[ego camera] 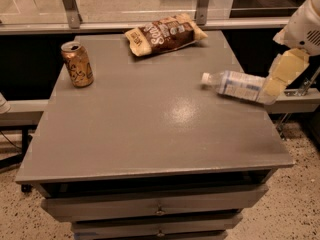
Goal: Knock blue plastic bottle over
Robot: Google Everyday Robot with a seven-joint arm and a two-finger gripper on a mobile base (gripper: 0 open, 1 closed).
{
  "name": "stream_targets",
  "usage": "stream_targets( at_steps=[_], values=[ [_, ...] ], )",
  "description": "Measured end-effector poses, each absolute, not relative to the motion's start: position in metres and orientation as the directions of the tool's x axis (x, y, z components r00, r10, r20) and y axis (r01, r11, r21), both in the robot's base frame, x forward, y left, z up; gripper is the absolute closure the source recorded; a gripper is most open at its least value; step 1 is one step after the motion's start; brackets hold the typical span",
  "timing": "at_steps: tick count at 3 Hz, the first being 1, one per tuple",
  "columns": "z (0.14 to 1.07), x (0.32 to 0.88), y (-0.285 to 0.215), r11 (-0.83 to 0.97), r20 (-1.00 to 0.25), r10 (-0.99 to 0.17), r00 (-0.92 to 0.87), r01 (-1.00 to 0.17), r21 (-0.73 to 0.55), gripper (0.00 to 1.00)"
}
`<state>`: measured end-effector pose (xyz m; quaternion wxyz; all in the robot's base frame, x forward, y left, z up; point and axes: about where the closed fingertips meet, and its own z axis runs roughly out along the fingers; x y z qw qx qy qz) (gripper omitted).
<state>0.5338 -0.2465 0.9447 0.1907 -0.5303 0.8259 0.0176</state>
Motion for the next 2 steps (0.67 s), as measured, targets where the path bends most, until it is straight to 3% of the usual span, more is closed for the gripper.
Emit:
stream_targets(
  at_steps=[2],
  values=[
    [0.978, 0.484, -0.312, 0.381, -0.595, -0.777, -0.204, -0.905, -0.187, 0.0]
  ],
)
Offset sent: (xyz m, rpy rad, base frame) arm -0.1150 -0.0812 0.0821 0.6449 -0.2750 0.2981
